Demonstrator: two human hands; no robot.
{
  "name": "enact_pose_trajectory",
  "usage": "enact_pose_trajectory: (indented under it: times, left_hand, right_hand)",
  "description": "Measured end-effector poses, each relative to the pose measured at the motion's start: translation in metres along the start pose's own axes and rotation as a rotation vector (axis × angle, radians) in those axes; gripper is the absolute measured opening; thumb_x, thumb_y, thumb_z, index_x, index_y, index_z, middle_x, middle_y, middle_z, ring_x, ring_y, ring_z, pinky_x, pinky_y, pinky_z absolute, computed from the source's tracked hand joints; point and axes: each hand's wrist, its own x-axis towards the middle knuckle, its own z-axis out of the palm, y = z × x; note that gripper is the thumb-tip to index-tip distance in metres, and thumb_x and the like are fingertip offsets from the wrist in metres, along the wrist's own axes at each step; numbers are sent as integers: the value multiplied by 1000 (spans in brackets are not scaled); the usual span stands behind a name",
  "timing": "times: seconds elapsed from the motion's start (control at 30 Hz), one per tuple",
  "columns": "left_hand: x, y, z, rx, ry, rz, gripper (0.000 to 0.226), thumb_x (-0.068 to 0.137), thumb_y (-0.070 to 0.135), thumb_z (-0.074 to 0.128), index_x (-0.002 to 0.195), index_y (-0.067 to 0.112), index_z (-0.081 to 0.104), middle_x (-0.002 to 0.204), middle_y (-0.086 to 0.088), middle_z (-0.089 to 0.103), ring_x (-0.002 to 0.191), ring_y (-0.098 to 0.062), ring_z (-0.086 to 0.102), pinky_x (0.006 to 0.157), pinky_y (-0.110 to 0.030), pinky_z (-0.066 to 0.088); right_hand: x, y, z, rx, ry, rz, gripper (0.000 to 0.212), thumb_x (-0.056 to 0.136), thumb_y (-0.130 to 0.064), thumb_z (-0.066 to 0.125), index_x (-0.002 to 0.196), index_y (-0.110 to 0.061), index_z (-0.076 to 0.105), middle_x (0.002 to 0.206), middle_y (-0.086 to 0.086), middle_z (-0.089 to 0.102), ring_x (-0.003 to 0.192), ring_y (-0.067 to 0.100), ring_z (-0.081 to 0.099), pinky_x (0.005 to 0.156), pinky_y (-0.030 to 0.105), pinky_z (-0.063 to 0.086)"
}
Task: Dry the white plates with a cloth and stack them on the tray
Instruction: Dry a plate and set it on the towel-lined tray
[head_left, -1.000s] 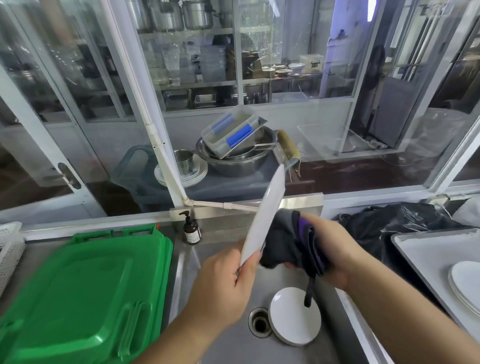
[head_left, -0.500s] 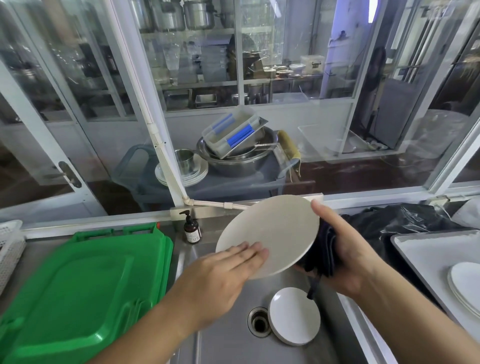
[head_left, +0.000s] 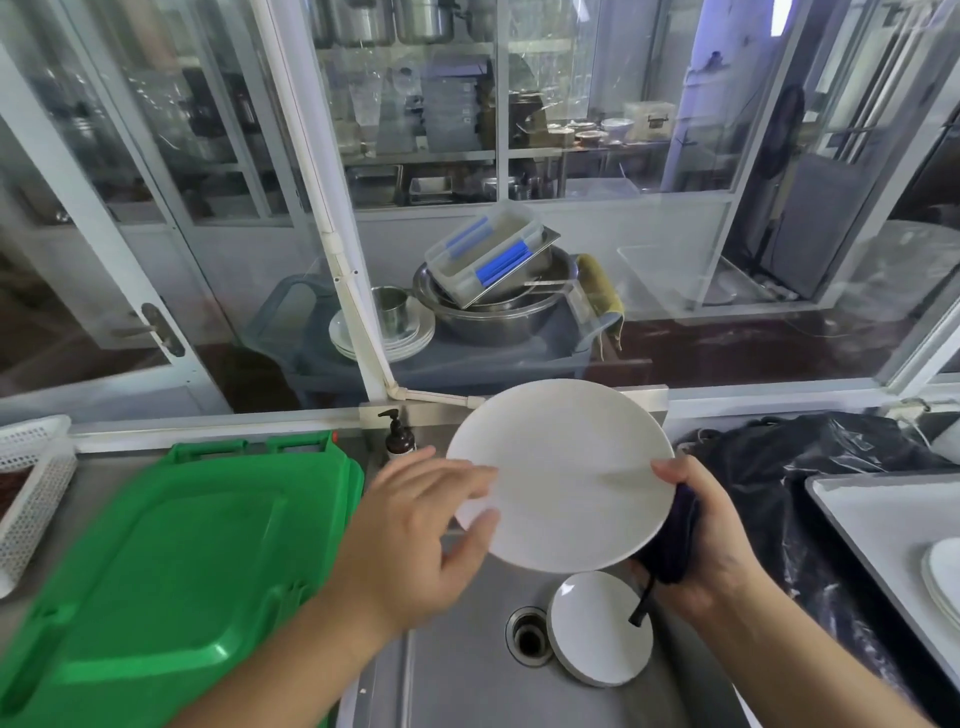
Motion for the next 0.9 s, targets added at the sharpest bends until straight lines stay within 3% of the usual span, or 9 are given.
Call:
enact_pose_trajectory:
  times: [0.1, 0.2, 0.33, 0.4, 0.53, 0.63, 0.7, 0.8, 0.9]
  left_hand:
    - [-1, -9, 1, -148, 114, -371, 29, 101, 38, 55, 126, 28, 68, 115, 21, 66, 109, 2, 61, 96, -32, 53]
    - [4, -9, 1, -596, 108, -810, 29, 102, 28, 62, 130, 33, 65, 119, 19, 70, 108, 6, 65, 99, -29, 55]
    - [9, -2, 5, -1248, 82, -1214, 16, 102, 17, 61, 105, 19, 77, 99, -8, 80, 80, -19, 75, 70, -33, 60]
    - [5, -6, 11, -1316, 62, -1273, 14, 100, 13, 63, 110, 15, 74, 98, -12, 79, 75, -21, 74, 69, -34, 59]
    - [-4, -17, 27, -1349, -30, -1291, 22, 97, 7, 64, 118, 12, 72, 102, -14, 80, 79, -24, 75, 68, -36, 59]
    - [-10, -17, 41, -1337, -95, -1273, 26, 97, 6, 64, 122, 9, 71, 105, -17, 79, 82, -26, 74, 67, -36, 61]
    - [-12, -11, 51, -1326, -155, -1237, 25, 99, 5, 61, 121, 9, 72, 107, -17, 78, 84, -26, 73, 71, -36, 61]
    - [-10, 11, 63, -1310, -263, -1161, 25, 101, 4, 56, 112, 13, 77, 100, -12, 80, 80, -21, 74, 71, -35, 60]
    - [-6, 39, 73, -1273, -363, -1081, 27, 102, 5, 54, 111, 15, 78, 99, -12, 80, 79, -21, 73, 65, -32, 60]
  right_hand:
    - [2, 7, 0, 1, -22, -1, 47, 71, -27, 64, 113, -8, 70, 98, 15, 72, 97, 38, 64, 101, 55, 45]
    - [0, 14, 0, -13, -20, -19, 44, 71, -28, 62, 110, -9, 70, 91, 13, 73, 86, 35, 66, 85, 45, 48]
    - [-4, 26, -8, -32, 6, -24, 28, 86, -24, 56, 106, -10, 71, 87, 11, 73, 82, 32, 67, 80, 42, 50]
    - [-7, 32, -13, -60, 40, -27, 24, 91, -22, 53, 101, -11, 72, 85, 10, 73, 76, 29, 67, 75, 40, 51]
    - [-14, 43, -31, -131, 110, -53, 29, 71, -25, 68, 96, -14, 80, 92, 12, 71, 79, 31, 65, 72, 39, 45]
    - [-22, 48, -50, -189, 171, -120, 47, 71, -21, 72, 118, -16, 73, 106, 16, 75, 88, 35, 68, 76, 44, 49]
    - [-30, 46, -65, -235, 195, -174, 44, 82, -10, 69, 126, -16, 70, 115, 22, 74, 94, 40, 70, 76, 46, 56]
    - [-50, 37, -90, -356, 318, -197, 36, 87, 0, 72, 121, -9, 67, 98, 23, 76, 73, 37, 74, 55, 36, 58]
    - [-72, 28, -124, -442, 374, -189, 36, 82, -2, 81, 115, -3, 68, 96, 30, 74, 71, 44, 72, 64, 46, 61]
